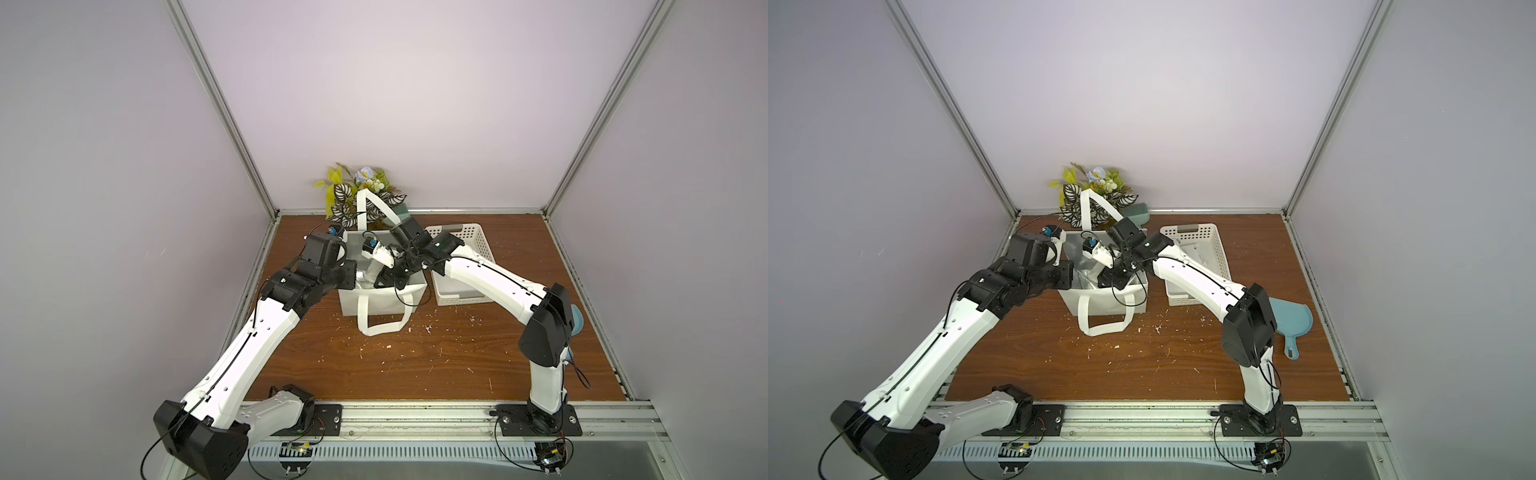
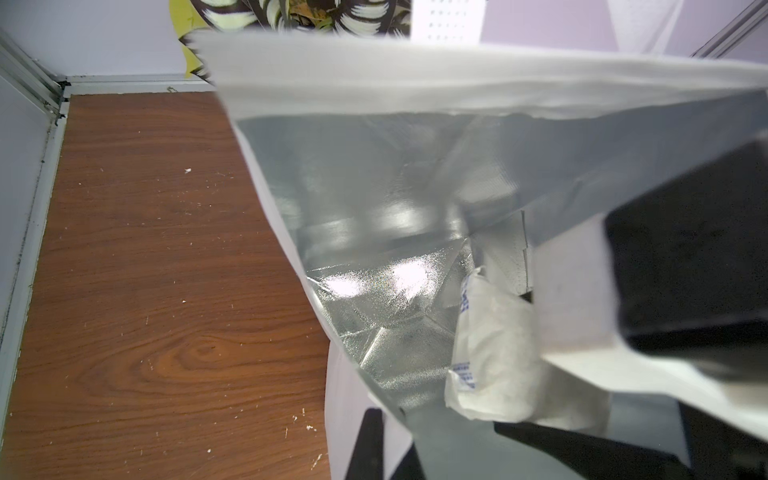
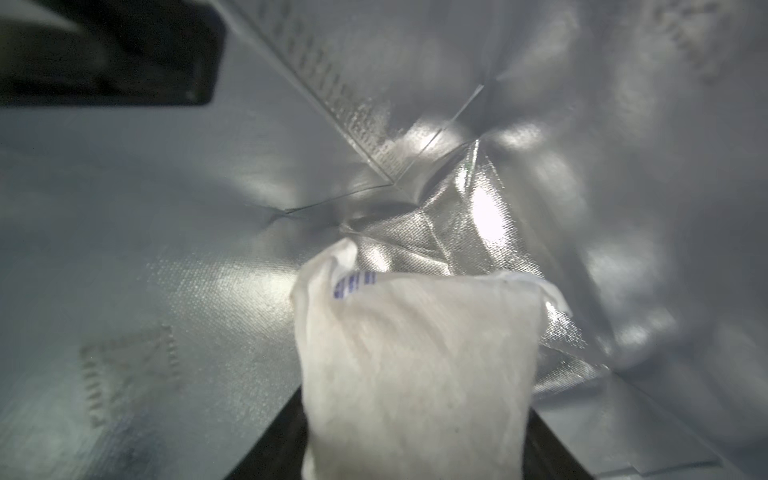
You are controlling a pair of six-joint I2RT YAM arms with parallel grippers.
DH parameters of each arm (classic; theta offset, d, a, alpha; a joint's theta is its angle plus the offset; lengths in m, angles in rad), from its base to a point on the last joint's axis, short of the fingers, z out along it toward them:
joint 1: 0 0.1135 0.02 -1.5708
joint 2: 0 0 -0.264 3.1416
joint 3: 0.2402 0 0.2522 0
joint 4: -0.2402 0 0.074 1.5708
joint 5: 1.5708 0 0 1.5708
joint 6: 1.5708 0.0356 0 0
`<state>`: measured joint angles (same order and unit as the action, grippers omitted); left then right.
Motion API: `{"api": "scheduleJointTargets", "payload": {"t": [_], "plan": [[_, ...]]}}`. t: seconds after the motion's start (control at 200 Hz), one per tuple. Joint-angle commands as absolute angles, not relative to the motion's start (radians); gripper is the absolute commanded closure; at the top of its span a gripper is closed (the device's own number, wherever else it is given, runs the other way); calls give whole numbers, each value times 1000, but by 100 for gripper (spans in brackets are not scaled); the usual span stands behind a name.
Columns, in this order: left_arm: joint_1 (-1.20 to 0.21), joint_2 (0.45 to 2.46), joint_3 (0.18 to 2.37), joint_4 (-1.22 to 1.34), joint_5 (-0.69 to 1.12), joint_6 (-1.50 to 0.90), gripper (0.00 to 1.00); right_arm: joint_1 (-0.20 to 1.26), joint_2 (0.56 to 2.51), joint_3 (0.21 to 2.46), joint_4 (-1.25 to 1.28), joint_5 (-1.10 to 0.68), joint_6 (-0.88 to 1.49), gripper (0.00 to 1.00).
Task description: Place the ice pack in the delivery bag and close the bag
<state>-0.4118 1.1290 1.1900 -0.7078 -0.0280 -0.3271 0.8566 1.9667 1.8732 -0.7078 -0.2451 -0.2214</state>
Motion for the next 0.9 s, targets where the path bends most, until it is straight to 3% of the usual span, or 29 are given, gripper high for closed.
{"api": "scheduleJointTargets", "payload": {"t": [0.0,0.22,0.52,0.896], "plan": [[-402,1102,1163,-680,9,-327,100,869,2038,1893,-713,-271,-195,60],[-402,1087,1153,-681,1,-326,100,873,2093,1973,-732,-256,-179,43],[-401,1092,1161,-681,-4,-337,100,871,1988,1976,-707,-210,-182,15],[-401,1124,1188,-681,-29,-350,100,841,1720,1874,-631,-80,-152,7]]}}
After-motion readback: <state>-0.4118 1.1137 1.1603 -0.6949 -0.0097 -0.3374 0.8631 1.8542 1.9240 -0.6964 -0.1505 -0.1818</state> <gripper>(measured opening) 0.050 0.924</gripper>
